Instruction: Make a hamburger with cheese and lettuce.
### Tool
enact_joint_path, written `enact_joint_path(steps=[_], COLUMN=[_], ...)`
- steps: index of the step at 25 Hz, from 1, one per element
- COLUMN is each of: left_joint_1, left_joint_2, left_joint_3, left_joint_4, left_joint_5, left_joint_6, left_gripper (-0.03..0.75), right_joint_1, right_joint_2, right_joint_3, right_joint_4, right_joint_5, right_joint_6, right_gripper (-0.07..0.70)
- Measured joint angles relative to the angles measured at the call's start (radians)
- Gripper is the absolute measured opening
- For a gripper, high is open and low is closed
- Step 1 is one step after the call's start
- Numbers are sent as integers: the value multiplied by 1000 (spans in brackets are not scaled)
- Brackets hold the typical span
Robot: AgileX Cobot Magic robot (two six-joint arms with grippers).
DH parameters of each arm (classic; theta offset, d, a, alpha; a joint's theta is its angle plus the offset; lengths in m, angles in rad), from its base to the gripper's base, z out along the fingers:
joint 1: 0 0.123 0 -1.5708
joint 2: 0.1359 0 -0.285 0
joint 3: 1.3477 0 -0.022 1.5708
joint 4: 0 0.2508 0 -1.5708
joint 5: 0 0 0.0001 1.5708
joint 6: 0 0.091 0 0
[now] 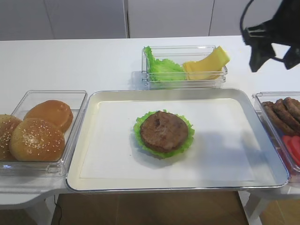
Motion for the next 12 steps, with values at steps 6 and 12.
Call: enact_joint_path(steps=[6,12], left_joint_1=[0,0], left_joint_2=[0,0], left_joint_3=[0,0], left_joint_4=[0,0], left_joint_5=[0,0], left_joint_6=[0,0], left_gripper=[370,370], right_joint_1=[-161,-201], right_joint_2=[-98,-283], right_joint_3=[80,244], right_joint_4=[22,22], right_joint_5=[28,38], right_joint_6=[-34,-49], right_gripper=[519,488])
